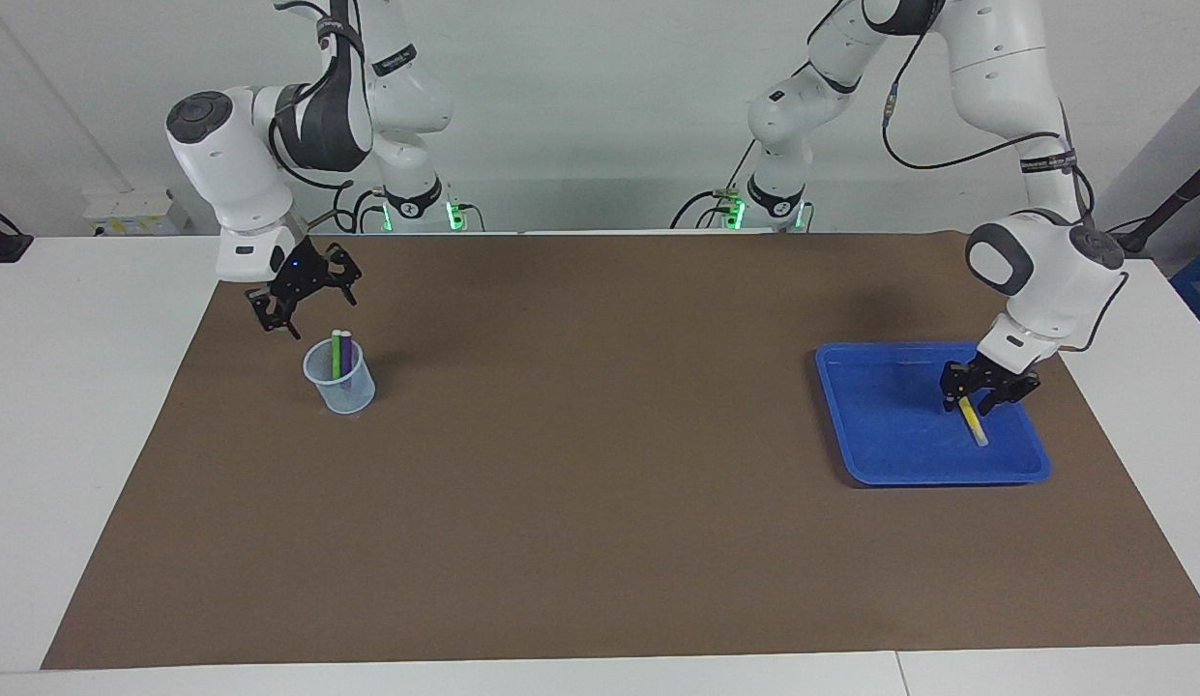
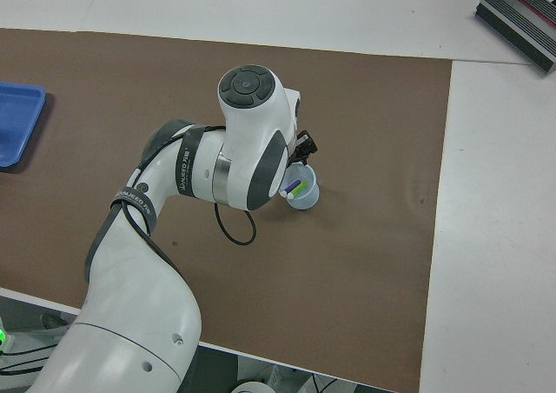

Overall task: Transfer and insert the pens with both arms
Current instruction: 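Insert the green pen into the cup while the left gripper grasps yellow pen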

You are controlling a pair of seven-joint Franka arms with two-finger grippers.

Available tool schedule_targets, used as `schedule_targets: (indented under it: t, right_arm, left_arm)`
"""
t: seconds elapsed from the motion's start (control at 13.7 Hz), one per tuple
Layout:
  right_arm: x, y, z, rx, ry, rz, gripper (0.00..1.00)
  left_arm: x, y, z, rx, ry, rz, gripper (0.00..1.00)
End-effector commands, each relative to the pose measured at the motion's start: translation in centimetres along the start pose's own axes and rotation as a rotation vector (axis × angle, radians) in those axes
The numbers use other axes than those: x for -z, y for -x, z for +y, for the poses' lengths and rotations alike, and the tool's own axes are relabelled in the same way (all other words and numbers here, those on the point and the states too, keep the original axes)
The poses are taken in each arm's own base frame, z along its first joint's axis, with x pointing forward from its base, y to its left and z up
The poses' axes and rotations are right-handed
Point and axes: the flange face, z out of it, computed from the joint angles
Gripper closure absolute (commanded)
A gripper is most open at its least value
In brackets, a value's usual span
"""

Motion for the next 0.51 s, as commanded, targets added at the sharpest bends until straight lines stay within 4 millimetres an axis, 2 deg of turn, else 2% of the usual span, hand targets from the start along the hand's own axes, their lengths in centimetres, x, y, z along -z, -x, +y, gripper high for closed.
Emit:
schedule_targets:
  t: [0.0,0.07,0.15,0.22,0.29,0.44]
  right_arm:
    - [1.8,-0.2,0.9,0.021,0.028,0.031,0.0]
    - [2.0,-0.8,0.7,0.026,0.029,0.036,0.0]
    - [2.1,-1.5,0.4,0.023,0.029,0.042,0.0]
    - [2.1,-2.4,-0.4,0.006,0.021,0.051,0.0]
    - [2.1,-2.8,-0.7,-0.05,0.016,0.054,0.0]
    - [2.5,-4.6,-2.0,-0.185,-0.01,0.079,0.0]
  left_arm:
    - [-0.5,0.3,-1.1,-0.038,-0.015,0.008,0.42]
    - [-0.6,0.7,-1.6,-0.03,-0.016,0.007,0.45]
    - [-0.8,0.8,-1.5,-0.028,-0.013,0.003,0.57]
    - [-0.9,0.9,-1.5,-0.027,-0.012,0.002,0.84]
    - [-0.8,0.9,-1.6,-0.021,-0.014,0.003,1.0]
    - [-0.5,0.7,-1.7,-0.016,-0.013,0.001,1.0]
